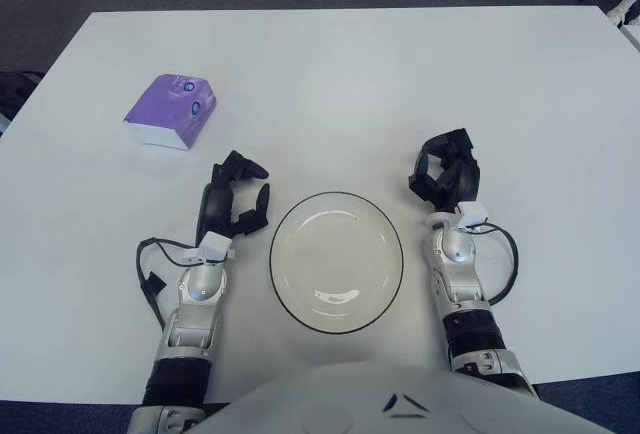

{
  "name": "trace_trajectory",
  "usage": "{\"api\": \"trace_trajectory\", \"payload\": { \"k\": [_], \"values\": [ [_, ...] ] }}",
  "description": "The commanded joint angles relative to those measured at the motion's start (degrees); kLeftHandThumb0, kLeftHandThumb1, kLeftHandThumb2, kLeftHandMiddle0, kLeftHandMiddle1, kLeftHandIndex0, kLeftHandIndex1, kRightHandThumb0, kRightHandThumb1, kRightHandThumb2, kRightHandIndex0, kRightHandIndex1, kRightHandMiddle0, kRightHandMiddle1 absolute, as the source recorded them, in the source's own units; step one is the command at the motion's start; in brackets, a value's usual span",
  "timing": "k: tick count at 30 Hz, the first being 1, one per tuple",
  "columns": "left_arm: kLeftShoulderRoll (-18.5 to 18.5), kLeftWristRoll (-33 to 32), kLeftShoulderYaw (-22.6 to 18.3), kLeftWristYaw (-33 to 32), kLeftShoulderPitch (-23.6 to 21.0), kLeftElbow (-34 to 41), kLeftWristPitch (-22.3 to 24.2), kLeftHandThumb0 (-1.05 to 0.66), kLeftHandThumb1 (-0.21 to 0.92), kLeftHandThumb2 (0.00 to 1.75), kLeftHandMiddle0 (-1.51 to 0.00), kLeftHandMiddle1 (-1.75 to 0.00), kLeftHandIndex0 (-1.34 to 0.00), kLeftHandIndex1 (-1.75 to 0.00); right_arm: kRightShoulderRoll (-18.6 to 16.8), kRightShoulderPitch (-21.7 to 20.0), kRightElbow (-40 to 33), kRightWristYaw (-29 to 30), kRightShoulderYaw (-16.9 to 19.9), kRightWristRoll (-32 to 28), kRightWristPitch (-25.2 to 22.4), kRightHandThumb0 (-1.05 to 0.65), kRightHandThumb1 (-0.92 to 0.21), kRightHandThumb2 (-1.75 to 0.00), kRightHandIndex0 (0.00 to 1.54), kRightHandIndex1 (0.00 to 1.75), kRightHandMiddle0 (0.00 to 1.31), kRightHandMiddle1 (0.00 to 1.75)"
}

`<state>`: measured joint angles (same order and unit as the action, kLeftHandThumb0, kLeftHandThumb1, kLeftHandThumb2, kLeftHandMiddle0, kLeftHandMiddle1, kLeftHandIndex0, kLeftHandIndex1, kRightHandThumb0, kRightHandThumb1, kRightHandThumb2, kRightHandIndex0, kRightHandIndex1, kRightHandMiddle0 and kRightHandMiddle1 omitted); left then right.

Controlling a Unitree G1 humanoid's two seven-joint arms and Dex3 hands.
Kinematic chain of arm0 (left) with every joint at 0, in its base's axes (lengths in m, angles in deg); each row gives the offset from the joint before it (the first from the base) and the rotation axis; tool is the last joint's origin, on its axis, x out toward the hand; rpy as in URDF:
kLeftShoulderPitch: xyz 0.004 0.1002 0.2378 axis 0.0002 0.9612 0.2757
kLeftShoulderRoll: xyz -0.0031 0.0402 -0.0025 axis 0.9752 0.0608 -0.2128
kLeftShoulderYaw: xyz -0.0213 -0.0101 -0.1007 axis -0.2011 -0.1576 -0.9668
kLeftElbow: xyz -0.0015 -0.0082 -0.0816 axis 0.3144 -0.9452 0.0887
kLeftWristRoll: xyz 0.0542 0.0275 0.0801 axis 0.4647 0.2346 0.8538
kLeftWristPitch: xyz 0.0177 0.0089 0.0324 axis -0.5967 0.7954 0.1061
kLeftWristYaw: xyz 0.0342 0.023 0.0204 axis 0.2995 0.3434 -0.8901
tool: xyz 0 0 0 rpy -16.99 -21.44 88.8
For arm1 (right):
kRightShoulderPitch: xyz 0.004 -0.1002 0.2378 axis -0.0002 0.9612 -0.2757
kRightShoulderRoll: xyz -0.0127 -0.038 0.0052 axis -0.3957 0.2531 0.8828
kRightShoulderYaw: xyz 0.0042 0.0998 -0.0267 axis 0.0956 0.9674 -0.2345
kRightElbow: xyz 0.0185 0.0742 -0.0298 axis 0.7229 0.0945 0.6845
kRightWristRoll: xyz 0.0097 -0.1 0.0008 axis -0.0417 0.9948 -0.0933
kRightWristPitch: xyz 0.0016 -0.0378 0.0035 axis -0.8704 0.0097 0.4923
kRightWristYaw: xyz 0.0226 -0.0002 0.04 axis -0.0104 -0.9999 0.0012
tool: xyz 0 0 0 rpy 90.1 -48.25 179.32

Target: Put the tissue paper into the plate.

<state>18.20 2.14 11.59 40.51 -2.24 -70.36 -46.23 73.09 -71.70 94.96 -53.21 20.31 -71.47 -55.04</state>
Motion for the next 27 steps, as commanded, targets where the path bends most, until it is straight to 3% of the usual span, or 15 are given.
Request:
{"api": "trace_trajectory", "payload": {
  "k": [1,9,16,19,21,27],
  "values": [
    [5.6,9.0,-1.7,-4.2,1.9,3.3,-0.8,-0.41,0.55,1.03,-0.86,-1.75,-0.43,-1.75,-3.7,5.8,9.0,0.7,0.5,-1.0,-2.3,-0.40,-0.60,-0.97,0.67,1.64,0.40,1.75],
    [14.9,14.1,-4.8,-7.4,1.2,1.9,-7.6,-0.41,0.53,1.06,-0.86,-1.75,-0.44,-1.75,-3.4,5.2,10.2,0.6,0.5,-0.8,-1.4,-0.40,-0.60,-0.96,0.66,1.64,0.39,1.75],
    [23.6,17.3,-7.8,-5.1,0.6,7.4,-10.5,-0.42,0.52,1.08,-0.83,-1.75,-0.45,-1.75,-3.5,5.0,10.5,0.5,0.6,-1.0,-1.3,-0.40,-0.59,-0.97,0.67,1.64,0.40,1.75],
    [25.9,18.3,-8.5,-5.1,0.2,7.7,-11.4,-0.14,0.27,1.37,-0.75,-1.75,-0.51,-1.72,-3.5,4.9,10.4,0.4,0.7,-1.3,-1.3,-0.40,-0.59,-0.98,0.67,1.64,0.40,1.75],
    [27.2,19.6,-8.9,-5.7,0.0,7.6,-11.9,-0.08,0.22,1.44,-0.73,-1.75,-0.52,-1.72,-3.6,4.9,10.4,0.3,0.7,-1.4,-1.3,-0.40,-0.59,-0.98,0.67,1.64,0.40,1.75],
    [31.2,21.9,-9.8,-5.8,-1.4,6.8,-13.2,-0.01,0.22,1.44,-0.67,-1.75,-0.48,-1.73,-3.6,4.8,10.4,0.2,0.9,-1.6,-1.1,-0.40,-0.59,-0.98,0.66,1.65,0.40,1.75]
  ]
}}
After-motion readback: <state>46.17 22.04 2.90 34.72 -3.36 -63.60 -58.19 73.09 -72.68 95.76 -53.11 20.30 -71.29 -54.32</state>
